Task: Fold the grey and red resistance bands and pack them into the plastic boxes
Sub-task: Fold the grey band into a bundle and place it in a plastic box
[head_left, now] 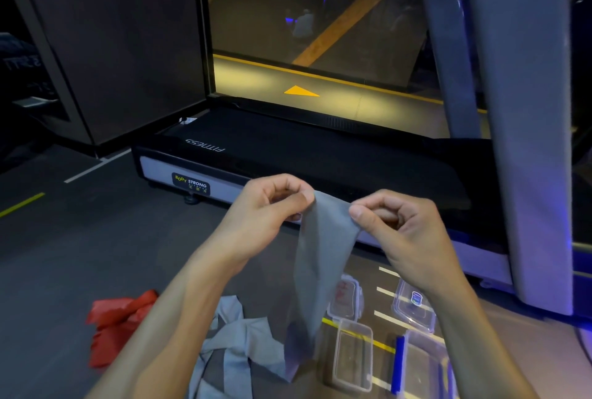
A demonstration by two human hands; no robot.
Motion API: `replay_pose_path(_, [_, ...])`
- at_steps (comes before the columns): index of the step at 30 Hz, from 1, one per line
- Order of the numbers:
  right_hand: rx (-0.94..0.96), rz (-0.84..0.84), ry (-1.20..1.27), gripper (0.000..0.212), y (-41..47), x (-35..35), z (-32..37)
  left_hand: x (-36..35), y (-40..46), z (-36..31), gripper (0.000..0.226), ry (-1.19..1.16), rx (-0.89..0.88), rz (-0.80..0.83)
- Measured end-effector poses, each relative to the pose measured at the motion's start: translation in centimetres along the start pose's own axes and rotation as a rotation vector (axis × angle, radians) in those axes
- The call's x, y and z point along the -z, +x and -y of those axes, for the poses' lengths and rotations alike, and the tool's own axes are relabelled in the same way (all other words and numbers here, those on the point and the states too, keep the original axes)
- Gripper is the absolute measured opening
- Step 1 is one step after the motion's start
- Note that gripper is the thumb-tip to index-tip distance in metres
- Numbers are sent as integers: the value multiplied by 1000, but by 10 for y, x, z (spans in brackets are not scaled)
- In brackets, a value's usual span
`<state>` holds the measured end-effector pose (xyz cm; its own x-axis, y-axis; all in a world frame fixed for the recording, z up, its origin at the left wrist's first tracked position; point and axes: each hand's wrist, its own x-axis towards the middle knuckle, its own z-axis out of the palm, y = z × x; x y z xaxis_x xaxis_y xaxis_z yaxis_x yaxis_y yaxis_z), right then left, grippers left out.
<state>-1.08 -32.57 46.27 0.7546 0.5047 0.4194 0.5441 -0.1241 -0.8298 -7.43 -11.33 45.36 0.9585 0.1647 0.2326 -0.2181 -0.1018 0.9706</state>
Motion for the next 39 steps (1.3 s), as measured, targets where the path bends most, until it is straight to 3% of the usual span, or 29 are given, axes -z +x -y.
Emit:
replay_pose_path(5, [61, 51, -60, 9, -5, -4, -1, 2, 2, 10, 10, 118, -88, -72])
replay_pose_path(9, [40, 227, 131, 25, -7, -9, 4, 1, 1, 7, 6, 65, -126, 43])
replay_pose_path(15, [78, 27, 278, 12, -2, -16, 5, 1, -8, -6, 7, -80, -96, 233])
replay_pose_path(21, [114, 98, 325, 14, -3, -20, 8, 0, -11, -11, 12, -162, -95, 309])
replay_pose_path(28, [98, 176, 372, 35, -3, -20, 7, 1, -10, -5, 13, -257, -56, 388])
replay_pose_path(33, [143, 235, 379, 22, -2, -22, 11, 1, -7, 0, 42, -380, -13, 457])
replay_pose_path(39, [129, 245, 482, 13, -3, -27, 14, -1, -11, -2, 31, -470, 17, 502])
